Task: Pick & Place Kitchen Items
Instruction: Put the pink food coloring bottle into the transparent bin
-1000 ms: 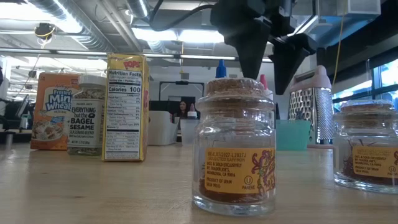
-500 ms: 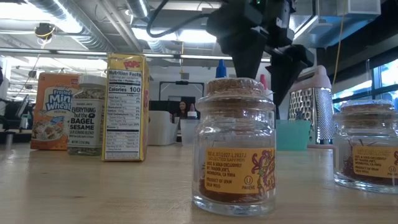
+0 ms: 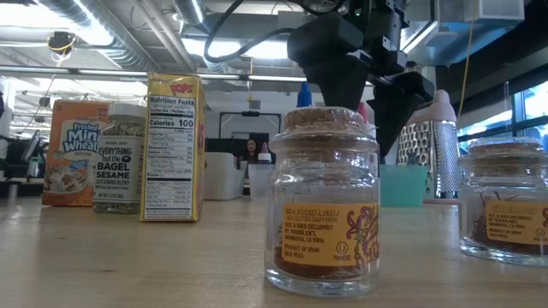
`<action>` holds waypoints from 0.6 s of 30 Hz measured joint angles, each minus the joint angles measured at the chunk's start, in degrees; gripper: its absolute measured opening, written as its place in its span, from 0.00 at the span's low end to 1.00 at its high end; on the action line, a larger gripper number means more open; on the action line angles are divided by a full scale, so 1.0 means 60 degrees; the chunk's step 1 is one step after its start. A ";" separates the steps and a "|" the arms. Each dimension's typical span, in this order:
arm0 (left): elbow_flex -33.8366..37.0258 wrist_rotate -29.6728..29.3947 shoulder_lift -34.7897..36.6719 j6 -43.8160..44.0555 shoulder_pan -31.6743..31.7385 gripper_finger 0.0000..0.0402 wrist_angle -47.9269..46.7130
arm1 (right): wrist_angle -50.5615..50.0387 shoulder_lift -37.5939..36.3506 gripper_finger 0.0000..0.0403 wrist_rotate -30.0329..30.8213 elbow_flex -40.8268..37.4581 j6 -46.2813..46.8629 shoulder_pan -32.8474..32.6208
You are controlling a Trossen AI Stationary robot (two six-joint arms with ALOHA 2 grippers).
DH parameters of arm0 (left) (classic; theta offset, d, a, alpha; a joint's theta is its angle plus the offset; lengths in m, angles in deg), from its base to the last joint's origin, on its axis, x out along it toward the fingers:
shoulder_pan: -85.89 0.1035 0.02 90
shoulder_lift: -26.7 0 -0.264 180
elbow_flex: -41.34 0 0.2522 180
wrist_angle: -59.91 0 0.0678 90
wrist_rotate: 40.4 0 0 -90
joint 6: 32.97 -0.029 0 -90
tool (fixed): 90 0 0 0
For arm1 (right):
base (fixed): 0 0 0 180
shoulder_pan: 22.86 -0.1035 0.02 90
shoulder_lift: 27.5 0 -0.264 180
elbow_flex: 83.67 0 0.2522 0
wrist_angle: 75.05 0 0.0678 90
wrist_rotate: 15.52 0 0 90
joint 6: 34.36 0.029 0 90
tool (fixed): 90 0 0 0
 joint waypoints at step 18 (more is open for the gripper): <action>0.0000 0.0002 0.0000 0.0000 0.0000 0.74 0.0004 | 0.0009 0.0000 0.76 -0.0024 0.0000 -0.0045 0.0025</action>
